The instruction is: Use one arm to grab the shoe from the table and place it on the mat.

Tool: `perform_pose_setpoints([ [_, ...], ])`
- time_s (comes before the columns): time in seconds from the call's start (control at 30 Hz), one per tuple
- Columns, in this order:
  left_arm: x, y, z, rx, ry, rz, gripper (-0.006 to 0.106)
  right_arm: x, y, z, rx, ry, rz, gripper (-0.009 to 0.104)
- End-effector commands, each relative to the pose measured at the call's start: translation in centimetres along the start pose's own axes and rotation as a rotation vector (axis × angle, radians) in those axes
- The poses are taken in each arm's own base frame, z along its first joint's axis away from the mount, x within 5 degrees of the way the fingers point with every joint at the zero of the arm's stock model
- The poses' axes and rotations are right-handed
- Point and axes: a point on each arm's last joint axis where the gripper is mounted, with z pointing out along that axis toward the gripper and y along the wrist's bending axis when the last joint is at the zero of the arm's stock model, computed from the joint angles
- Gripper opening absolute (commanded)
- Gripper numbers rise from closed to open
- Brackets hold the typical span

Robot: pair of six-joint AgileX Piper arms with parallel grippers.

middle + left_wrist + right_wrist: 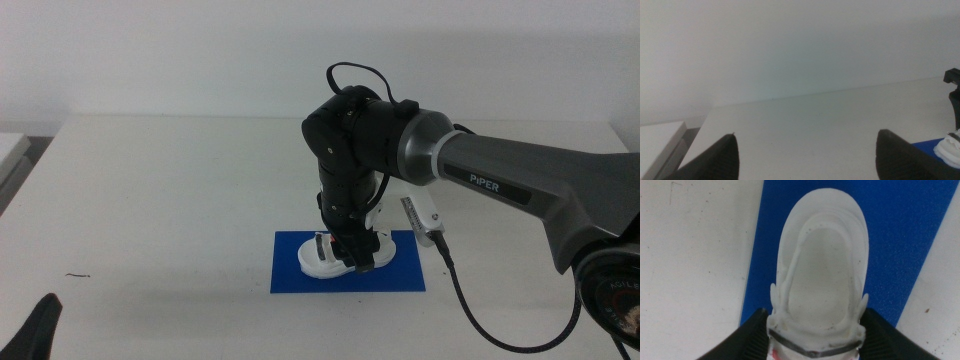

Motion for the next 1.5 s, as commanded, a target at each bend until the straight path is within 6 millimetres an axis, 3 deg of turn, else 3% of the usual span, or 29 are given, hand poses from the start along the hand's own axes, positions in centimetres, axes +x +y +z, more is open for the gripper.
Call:
perform_pose_setpoints([
  [0.0,-0.1,0.0,0.0,0.008,-0.007,-0.005,0.094,-0.2,0.0,-0.1,0.006,-0.011,0.021,0.004],
  [0.03,-0.1,0.0,0.0,0.008,-0.007,-0.005,0.094,-0.2,0.1,-0.1,-0.001,-0.017,0.018,0.053],
  [0.13,-0.1,0.0,0.0,0.008,-0.007,-0.005,0.094,-0.2,0.1,-0.1,-0.001,-0.017,0.018,0.077],
  [0.23,-0.1,0.0,0.0,0.008,-0.007,-0.005,0.094,-0.3,0.0,-1.7,-0.015,0.016,-0.054,0.093],
  [0.3,-0.1,0.0,0.0,0.008,-0.007,-0.005,0.094,-0.9,-0.1,-3.8,-0.039,0.018,-0.207,0.093],
  [0.5,-0.1,0.0,0.0,0.008,-0.007,-0.005,0.094,-3.3,-1.5,-14.3,-0.28,-0.006,-1.145,0.093],
  [0.57,-0.1,0.0,0.0,0.008,-0.007,-0.005,0.094,-4.3,-2.5,-17.6,-0.367,-0.039,-1.306,0.093],
  [0.67,-0.1,0.0,0.0,0.008,-0.007,-0.005,0.094,-5.7,-3.9,-21.5,-0.464,-0.081,-1.352,0.093],
  [0.87,-0.1,0.0,0.0,0.008,-0.007,-0.005,0.094,-8.7,-7.5,-27.8,-0.649,-0.048,-1.281,0.093],
  [0.93,-0.1,0.0,0.0,0.008,-0.007,-0.005,0.094,-10.0,-9.2,-29.0,-0.67,-0.075,-1.275,0.093],
  [1.03,-0.1,0.0,0.0,0.008,-0.007,-0.005,0.094,-12.7,-12.2,-28.9,-0.64,-0.207,-1.282,0.093],
  [1.13,-0.1,0.0,0.0,0.008,-0.007,-0.005,0.094,-16.2,-15.0,-27.9,-0.721,-0.34,-1.301,0.093],
  [1.33,-0.1,0.0,0.0,0.008,-0.007,-0.005,0.094,-20.8,-21.7,-21.8,-0.849,-0.553,-1.339,0.093],
  [1.47,-0.1,0.0,0.0,0.008,-0.007,-0.005,0.094,-22.4,-25.9,-17.3,-0.874,-0.712,-1.213,0.093],
])
